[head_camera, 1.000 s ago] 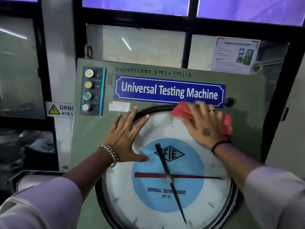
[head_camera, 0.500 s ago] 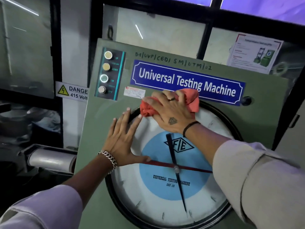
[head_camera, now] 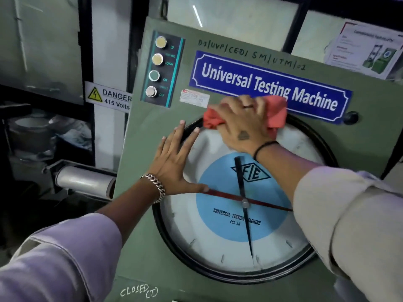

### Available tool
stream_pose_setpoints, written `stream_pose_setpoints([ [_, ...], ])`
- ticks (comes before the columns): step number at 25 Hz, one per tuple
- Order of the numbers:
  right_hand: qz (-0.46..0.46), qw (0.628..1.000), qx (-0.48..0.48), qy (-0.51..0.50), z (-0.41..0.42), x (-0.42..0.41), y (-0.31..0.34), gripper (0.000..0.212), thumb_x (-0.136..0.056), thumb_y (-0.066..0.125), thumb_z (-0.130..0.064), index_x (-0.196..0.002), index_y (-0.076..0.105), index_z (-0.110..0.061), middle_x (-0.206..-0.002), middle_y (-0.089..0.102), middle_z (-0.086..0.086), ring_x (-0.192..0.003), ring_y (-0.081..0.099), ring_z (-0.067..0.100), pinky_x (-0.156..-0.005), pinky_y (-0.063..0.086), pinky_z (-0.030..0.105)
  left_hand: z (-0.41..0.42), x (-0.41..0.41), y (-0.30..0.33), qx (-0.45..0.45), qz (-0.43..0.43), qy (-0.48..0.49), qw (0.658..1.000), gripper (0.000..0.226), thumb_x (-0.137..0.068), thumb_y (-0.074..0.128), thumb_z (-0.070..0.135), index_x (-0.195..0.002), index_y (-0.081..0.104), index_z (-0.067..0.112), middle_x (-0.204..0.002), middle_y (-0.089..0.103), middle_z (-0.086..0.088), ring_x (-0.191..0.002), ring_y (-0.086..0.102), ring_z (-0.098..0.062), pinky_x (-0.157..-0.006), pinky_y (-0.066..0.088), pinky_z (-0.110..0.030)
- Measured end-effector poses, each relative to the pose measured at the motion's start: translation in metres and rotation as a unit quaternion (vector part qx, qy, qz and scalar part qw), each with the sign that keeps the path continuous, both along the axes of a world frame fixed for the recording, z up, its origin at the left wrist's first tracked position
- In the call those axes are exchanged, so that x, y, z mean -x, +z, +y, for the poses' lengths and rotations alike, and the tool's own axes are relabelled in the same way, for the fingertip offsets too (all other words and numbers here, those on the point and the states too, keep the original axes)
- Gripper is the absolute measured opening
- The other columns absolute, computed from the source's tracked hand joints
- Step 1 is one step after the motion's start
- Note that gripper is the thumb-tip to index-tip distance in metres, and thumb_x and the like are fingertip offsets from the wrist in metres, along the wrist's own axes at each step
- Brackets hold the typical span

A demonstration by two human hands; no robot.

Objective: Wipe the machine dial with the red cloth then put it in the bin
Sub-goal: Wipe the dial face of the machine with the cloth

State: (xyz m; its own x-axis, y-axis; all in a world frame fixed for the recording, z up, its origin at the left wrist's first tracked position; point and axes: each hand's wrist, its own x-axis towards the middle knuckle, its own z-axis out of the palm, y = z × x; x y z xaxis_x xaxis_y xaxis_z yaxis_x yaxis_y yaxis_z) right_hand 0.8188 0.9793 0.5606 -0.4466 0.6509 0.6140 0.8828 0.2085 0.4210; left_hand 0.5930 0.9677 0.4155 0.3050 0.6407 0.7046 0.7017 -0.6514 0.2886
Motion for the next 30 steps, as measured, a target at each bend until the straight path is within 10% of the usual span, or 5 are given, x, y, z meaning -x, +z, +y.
stream_pose_setpoints([
  [6,-0.187,0.981,0.015,0.051,0.005,0.051,-0.017,0.063,-0.097,0.038,-0.05,-0.158,0.052,-0.045,-0.156,0.059,-0.004,-0.137,0.057,0.032,-0.111,0.026,0.054,-0.013,0.001,-0.046,0.0,-0.05,0.031,0.998,0.153,-0.057,0.075,0.098,-0.173,-0.008,0.042,-0.182,-0.018,-0.014,-0.17,-0.007,-0.038,-0.133,0.009,-0.069],
  [13,0.064,0.994,-0.072,-0.042,-0.009,0.0,-0.026,0.077,-0.091,0.048,-0.038,-0.167,0.041,-0.049,-0.178,0.038,-0.009,-0.162,0.036,0.037,-0.128,0.019,0.07,-0.018,0.009,-0.042,0.049,-0.054,0.014,0.997,0.155,-0.057,0.072,0.098,-0.174,-0.011,0.039,-0.181,-0.026,-0.006,-0.169,-0.013,-0.036,-0.132,0.006,-0.072],
  [19,-0.233,0.969,0.028,0.081,-0.022,-0.003,-0.107,0.082,-0.099,0.047,-0.047,-0.177,0.025,-0.04,-0.189,0.012,-0.007,-0.175,0.012,0.034,-0.135,0.003,0.07,-0.019,0.005,-0.038,0.049,-0.054,0.002,0.997,0.16,-0.051,0.069,0.101,-0.174,-0.005,0.031,-0.181,-0.024,-0.008,-0.169,-0.014,-0.036,-0.133,0.002,-0.069],
  [26,0.141,0.987,-0.057,-0.057,-0.046,-0.055,-0.102,0.074,-0.101,0.048,-0.042,-0.174,0.036,-0.044,-0.186,0.011,-0.018,-0.174,0.016,0.033,-0.134,0.001,0.068,-0.027,0.01,-0.026,0.071,-0.003,0.002,0.997,0.161,-0.049,0.072,0.102,-0.166,-0.024,0.051,-0.178,-0.035,0.002,-0.169,-0.018,-0.031,-0.132,0.003,-0.071],
  [30,-0.02,0.998,0.038,0.055,-0.057,-0.025,-0.154,0.084,-0.091,0.053,-0.036,-0.172,0.036,-0.047,-0.187,0.014,-0.018,-0.175,0.008,0.031,-0.134,-0.015,0.064,-0.03,0.004,-0.021,0.076,0.002,0.009,0.997,0.16,-0.047,0.069,0.104,-0.167,-0.022,0.051,-0.177,-0.037,0.005,-0.168,-0.019,-0.032,-0.132,0.003,-0.071],
])
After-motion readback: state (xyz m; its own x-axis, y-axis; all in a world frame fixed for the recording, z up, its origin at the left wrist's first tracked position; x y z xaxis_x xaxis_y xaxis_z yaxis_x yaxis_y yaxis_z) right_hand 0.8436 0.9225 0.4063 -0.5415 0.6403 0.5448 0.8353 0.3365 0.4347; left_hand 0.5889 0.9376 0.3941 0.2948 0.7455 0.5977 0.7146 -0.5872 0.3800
